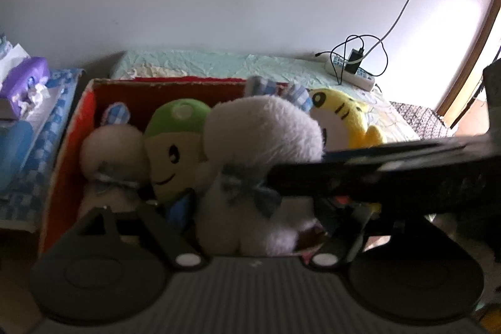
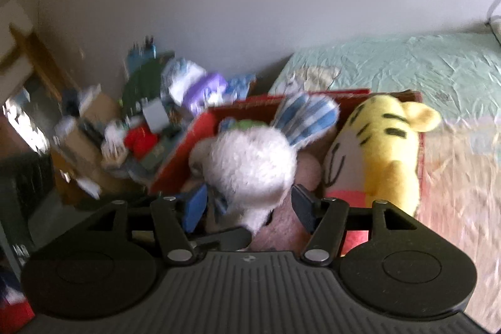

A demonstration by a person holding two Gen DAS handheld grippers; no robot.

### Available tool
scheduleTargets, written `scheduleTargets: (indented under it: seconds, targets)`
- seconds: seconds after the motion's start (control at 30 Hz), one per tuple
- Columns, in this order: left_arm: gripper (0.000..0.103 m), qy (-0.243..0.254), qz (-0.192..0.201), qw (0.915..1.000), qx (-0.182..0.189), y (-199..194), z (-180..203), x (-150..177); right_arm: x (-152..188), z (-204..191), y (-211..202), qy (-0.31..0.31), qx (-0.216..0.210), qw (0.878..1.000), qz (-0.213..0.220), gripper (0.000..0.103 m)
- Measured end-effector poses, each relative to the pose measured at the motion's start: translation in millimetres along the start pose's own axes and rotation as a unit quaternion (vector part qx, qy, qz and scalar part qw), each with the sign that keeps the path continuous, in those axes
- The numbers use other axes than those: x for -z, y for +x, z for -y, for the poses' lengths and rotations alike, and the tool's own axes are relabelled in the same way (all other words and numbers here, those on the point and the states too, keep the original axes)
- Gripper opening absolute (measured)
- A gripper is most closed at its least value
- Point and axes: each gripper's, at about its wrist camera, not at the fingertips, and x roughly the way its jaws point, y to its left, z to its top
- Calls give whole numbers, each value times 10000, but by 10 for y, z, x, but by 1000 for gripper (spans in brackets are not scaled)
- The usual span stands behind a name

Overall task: Organize objects
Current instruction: 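Lower the white bunny into the red box with the right gripper, then open the right gripper and withdraw it from the bunny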

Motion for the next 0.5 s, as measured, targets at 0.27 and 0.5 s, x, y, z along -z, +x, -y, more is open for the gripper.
scheduleTargets:
  seconds: [0.27, 0.5]
  targets:
    - [76, 6, 76, 9999, -87, -238, 9, -7, -229, 247, 68, 910, -144, 9932, 707, 34]
    - [66, 131, -188, 9997, -75, -113, 148, 37, -31, 166, 70, 858, -230, 9957, 258, 24]
